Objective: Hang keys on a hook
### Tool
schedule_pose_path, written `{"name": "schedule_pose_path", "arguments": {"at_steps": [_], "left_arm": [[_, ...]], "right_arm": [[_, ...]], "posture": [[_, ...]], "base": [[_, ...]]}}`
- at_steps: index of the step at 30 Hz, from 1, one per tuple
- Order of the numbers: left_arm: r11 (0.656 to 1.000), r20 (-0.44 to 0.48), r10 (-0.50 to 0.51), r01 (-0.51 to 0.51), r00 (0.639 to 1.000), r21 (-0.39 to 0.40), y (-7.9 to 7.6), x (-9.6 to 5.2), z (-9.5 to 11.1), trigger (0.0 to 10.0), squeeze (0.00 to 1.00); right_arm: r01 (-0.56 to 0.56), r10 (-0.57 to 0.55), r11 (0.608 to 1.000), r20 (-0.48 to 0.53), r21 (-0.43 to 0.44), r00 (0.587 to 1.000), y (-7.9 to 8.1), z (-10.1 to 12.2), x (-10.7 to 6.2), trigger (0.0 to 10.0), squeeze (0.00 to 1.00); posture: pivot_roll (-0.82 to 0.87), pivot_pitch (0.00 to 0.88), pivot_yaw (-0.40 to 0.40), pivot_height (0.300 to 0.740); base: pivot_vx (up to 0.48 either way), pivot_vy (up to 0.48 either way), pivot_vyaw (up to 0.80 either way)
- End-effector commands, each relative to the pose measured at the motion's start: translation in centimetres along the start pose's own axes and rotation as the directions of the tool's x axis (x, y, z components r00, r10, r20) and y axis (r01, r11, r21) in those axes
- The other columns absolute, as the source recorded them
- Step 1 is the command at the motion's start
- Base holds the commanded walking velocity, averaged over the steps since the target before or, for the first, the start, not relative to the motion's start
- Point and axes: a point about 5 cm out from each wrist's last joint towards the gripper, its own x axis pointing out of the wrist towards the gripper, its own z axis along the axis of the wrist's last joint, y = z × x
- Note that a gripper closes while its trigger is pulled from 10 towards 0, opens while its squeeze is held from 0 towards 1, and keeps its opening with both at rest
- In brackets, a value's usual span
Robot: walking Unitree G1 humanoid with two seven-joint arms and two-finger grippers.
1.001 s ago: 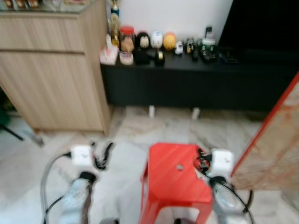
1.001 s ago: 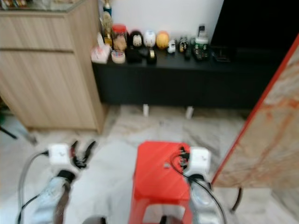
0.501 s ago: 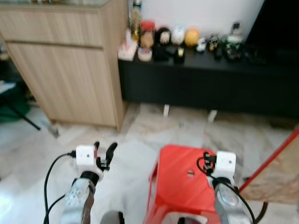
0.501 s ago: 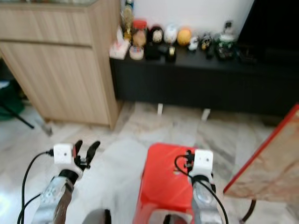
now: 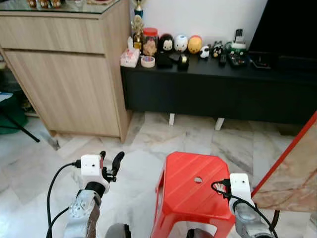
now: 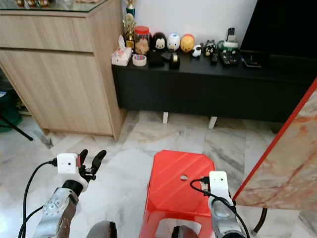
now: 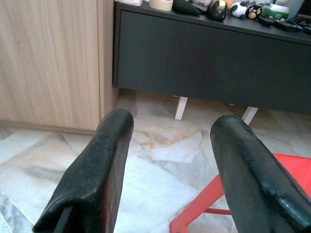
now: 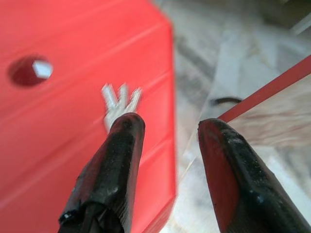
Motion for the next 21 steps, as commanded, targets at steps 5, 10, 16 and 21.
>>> {"name": "schedule_pose_path", "arguments": {"at_steps": [5, 10, 16, 21], "left_arm": [[0.999, 0.025, -0.035, 0.035, 0.999, 0.008, -0.8, 0.7, 1.3, 10.0, 0.0], [0.999, 0.027, -0.045, 0.045, 0.999, 0.014, -0.9, 0.4, 1.5, 10.0, 0.0], [0.999, 0.034, -0.049, 0.049, 0.998, 0.018, -1.0, 0.2, 2.0, 10.0, 0.0], [0.998, 0.048, -0.059, 0.059, 0.997, 0.014, -1.2, 0.5, 2.8, 10.0, 0.0]], "right_arm": [[-0.035, 0.035, 0.997, 0.01, 0.064, 0.999, 0.3, 0.8, 0.3, 10.0, 0.0], [-0.008, 0.004, 0.992, 0.031, 0.127, 1.0, 0.0, 1.3, 0.4, 10.0, 1.0], [-0.01, 0.003, 0.992, 0.058, 0.128, 0.998, 0.0, 1.9, 0.5, 10.0, 0.0], [0.01, -0.02, 0.994, 0.088, 0.107, 0.996, -0.5, 3.0, 0.7, 10.0, 0.0]], "posture": [[0.09, 0.033, -0.058, 0.627], [0.11, 0.057, -0.039, 0.627], [0.11, 0.094, -0.026, 0.627], [0.11, 0.12, -0.009, 0.627]], "base": [[0.0, 0.0, 0.0], [0.0, 0.0, 0.0], [0.0, 0.0, 0.0], [0.0, 0.0, 0.0]]}}
